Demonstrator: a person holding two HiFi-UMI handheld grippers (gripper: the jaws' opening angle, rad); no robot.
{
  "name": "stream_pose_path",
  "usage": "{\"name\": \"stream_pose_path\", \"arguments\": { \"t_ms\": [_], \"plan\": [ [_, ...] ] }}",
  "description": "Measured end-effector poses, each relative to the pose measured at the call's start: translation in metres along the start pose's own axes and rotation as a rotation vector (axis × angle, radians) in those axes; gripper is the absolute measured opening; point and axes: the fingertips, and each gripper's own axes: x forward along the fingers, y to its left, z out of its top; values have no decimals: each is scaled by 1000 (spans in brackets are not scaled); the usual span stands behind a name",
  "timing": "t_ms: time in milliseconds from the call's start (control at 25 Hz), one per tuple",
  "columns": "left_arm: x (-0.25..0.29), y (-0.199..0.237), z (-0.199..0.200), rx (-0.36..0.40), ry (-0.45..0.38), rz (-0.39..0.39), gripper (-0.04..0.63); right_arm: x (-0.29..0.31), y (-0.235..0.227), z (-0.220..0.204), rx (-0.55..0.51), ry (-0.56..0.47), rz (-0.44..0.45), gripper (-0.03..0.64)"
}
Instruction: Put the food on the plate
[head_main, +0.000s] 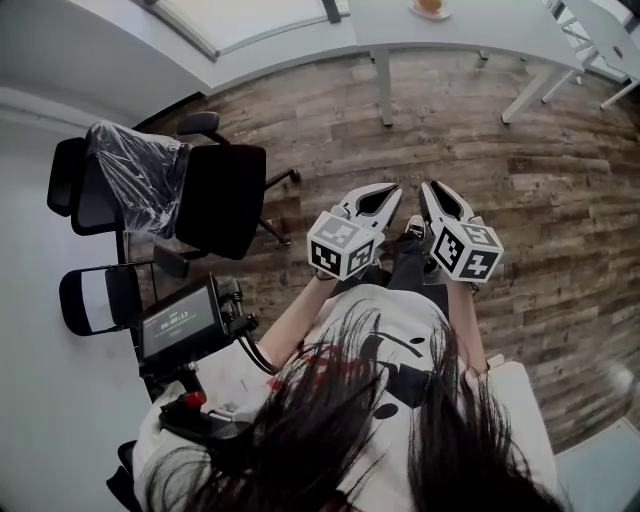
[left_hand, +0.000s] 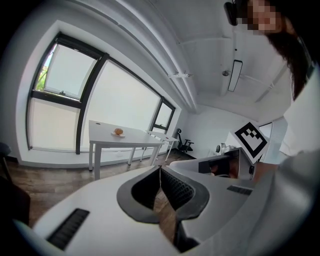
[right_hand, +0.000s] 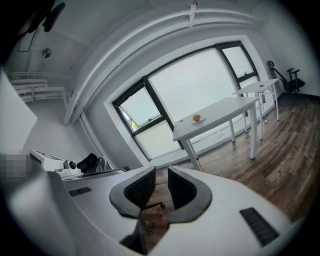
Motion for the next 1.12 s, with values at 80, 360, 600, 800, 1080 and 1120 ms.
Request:
{"name": "stream_pose_path", "arguments": {
  "t_ms": [80, 360, 600, 800, 1080, 1120],
  "plan": [
    [-9, -1, -3, -4, -7, 2, 6, -6, 7, -6, -7, -1, -2, 84],
    [-30, -7, -8, -1, -24, -7, 6, -19, 25, -18, -29, 1, -5, 84],
    [-40, 0, -5, -1, -44, 0, 6, -16, 38, -19, -59, 7, 0, 84],
    [-42, 1, -1, -1, -53, 4, 6, -14, 41, -15, -73, 12, 6, 84],
    [-43, 6, -2, -17, -60, 22, 6, -9, 44, -15, -86, 25, 21, 84],
    [-44, 7, -1, -18, -61, 25, 6, -8, 45, -16, -88, 28, 23, 84]
  ]
}}
